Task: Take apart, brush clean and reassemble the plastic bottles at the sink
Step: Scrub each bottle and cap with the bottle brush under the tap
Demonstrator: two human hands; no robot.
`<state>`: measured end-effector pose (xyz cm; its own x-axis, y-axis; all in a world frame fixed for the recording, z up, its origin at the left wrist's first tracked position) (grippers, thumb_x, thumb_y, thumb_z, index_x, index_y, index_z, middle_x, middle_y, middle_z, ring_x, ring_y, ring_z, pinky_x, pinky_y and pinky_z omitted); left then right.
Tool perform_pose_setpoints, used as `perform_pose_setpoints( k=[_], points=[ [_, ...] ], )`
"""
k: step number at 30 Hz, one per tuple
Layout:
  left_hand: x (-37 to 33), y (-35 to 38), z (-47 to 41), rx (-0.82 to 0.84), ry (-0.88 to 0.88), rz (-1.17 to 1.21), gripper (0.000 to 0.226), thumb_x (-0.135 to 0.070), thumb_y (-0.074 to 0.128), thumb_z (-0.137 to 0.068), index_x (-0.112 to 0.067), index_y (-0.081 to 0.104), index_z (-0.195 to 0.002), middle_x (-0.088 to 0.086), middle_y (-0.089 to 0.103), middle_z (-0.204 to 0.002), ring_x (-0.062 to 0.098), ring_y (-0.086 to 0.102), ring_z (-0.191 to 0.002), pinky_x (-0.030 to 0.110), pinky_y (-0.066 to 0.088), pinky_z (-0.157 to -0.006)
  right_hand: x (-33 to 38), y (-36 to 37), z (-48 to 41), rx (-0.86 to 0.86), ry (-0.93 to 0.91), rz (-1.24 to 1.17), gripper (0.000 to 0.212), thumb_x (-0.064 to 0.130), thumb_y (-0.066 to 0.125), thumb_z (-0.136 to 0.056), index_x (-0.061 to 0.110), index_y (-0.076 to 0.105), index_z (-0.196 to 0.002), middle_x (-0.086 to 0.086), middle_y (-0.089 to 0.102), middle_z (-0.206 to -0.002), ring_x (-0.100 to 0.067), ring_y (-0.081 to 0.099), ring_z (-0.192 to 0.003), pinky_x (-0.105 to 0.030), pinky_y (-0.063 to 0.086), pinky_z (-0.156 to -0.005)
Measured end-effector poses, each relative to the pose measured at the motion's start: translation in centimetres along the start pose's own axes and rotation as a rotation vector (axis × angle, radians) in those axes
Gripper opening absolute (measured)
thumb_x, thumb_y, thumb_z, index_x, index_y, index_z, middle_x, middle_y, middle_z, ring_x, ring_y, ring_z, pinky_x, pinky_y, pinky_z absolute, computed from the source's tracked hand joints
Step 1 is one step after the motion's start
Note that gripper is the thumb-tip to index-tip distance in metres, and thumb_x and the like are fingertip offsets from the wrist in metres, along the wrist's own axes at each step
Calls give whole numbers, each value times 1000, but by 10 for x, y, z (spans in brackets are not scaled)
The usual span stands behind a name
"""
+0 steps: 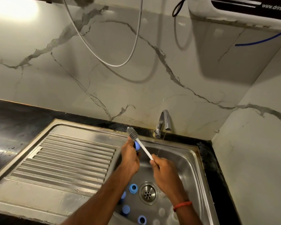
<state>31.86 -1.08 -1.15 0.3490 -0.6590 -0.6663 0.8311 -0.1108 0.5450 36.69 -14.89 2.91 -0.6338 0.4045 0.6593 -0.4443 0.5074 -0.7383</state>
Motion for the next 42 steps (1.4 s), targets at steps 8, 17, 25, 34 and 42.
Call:
perform_pose_setpoints(
  k=[8,17,25,34,42],
  points=[
    [-24,-17,-6,-100,-48,202,23,-31,54,-104,-11,65,-100,5,61,-81,14,57,-72,29,49,-68,-11,4,16,147,-8,-102,17,24,54,-101,24,70,-102,10,55,-65,-3,53,-59,-19,41,-57],
    [-23,-6,-4,-86,2,77,30,-33,48,-107,-11,66,-99,2,61,-77,14,53,-71,29,43,-67,3,5,7,25,-45,-36,20,27,50,-102,19,67,-110,7,58,-74,-5,53,-62,-18,42,-58],
    [-15,-13,7,-91,9,32,35,-39,45,-107,-10,65,-110,3,59,-78,14,50,-69,29,39,-64,4,4,16,15,-35,10,22,27,50,-103,18,67,-114,5,59,-79,-6,54,-66,-18,40,-61],
    [-19,-14,24,89,-27,103,27,-41,57,-100,-17,66,-109,3,64,-84,10,52,-64,24,40,-55,14,-2,28,-45,-23,-25,19,25,52,-102,15,67,-98,6,53,-64,-6,48,-56,-22,41,-55],
    [-31,-22,28,48,33,-2,34,-49,63,-95,-16,61,-87,0,52,-64,9,46,-54,22,37,-47,34,-2,15,-83,-23,35,25,32,50,-102,16,66,-91,5,55,-62,-8,50,-55,-26,40,-54]
  ],
)
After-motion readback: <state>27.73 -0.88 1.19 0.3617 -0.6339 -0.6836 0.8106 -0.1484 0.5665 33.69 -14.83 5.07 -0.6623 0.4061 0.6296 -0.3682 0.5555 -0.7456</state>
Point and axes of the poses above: each hand's wrist, its own z-axis away from the middle knuckle, its own y-axis out of the palm, x = y × z, the point moved 5 cm from there along -z, towards the middle knuckle
